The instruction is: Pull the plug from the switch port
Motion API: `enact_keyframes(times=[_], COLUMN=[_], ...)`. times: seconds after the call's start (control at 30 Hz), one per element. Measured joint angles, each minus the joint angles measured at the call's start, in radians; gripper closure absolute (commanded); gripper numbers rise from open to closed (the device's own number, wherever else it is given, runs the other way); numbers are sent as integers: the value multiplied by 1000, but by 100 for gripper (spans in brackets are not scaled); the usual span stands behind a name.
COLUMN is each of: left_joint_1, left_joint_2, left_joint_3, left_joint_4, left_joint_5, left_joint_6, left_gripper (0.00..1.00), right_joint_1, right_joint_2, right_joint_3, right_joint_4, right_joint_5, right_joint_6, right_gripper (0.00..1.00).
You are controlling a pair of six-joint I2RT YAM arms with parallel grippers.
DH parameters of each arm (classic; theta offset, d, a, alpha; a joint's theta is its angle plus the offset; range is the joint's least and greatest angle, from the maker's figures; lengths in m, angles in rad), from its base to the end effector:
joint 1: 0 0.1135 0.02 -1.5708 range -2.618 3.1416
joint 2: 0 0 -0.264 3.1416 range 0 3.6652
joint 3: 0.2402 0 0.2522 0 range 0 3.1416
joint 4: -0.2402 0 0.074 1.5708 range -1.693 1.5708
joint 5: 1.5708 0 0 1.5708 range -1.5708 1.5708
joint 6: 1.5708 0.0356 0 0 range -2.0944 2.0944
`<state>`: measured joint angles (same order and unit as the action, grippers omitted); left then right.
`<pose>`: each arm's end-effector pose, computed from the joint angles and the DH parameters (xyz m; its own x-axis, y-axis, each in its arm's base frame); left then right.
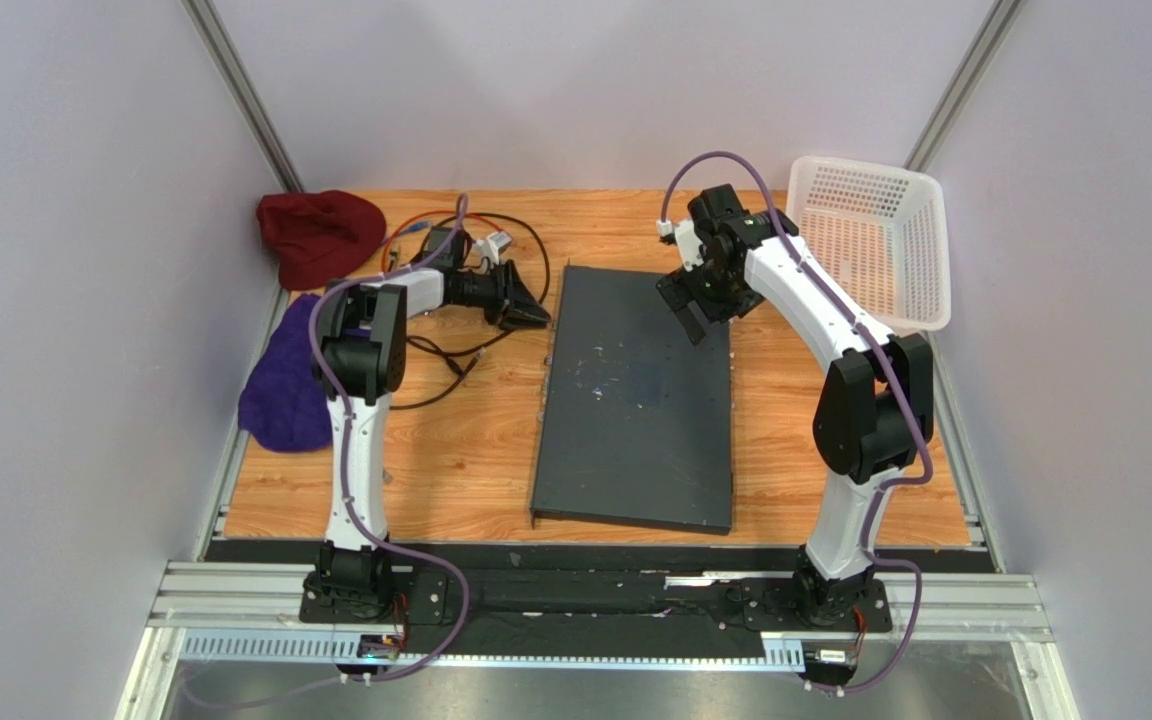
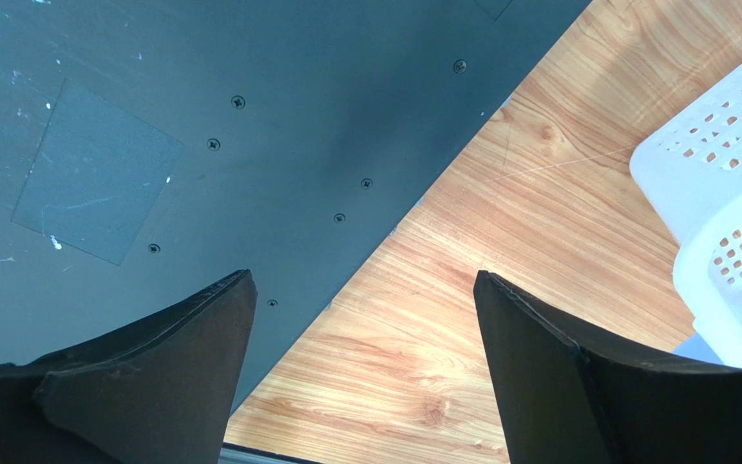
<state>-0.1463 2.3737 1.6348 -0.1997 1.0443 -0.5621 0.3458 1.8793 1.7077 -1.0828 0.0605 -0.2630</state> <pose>0.4760 -0.1013 0.1021 -0.9837 -0.1257 -0.1283 0.0643 0.4203 -0.9051 0.3637 0.1288 0.2782 -0.7800 -0.5568 -0.2855 -0.5420 0.8292 -0.1364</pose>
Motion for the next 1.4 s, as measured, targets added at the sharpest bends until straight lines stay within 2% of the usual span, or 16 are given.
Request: enact_keyframes(times=[0.63,1.0,1.4], left_joint_1=[-10,-10,-10], left_joint_2=[18,53,54], left_joint_3=[-18,-49,-50], left_joint_4=[65,249,262], left_joint_5=[23,132,154], left_joint_6=[-56,-216,-226], left_gripper=[64,65,69], right_joint_1=[5,11,14], right_joint_2=[-5,-5,-5], right_joint_3=[-10,-10,-10], right_joint_4=[0,0,0], right_joint_5=[10,11,10], right_joint_6=[-16,-19,-23], right_gripper=[12,12,12])
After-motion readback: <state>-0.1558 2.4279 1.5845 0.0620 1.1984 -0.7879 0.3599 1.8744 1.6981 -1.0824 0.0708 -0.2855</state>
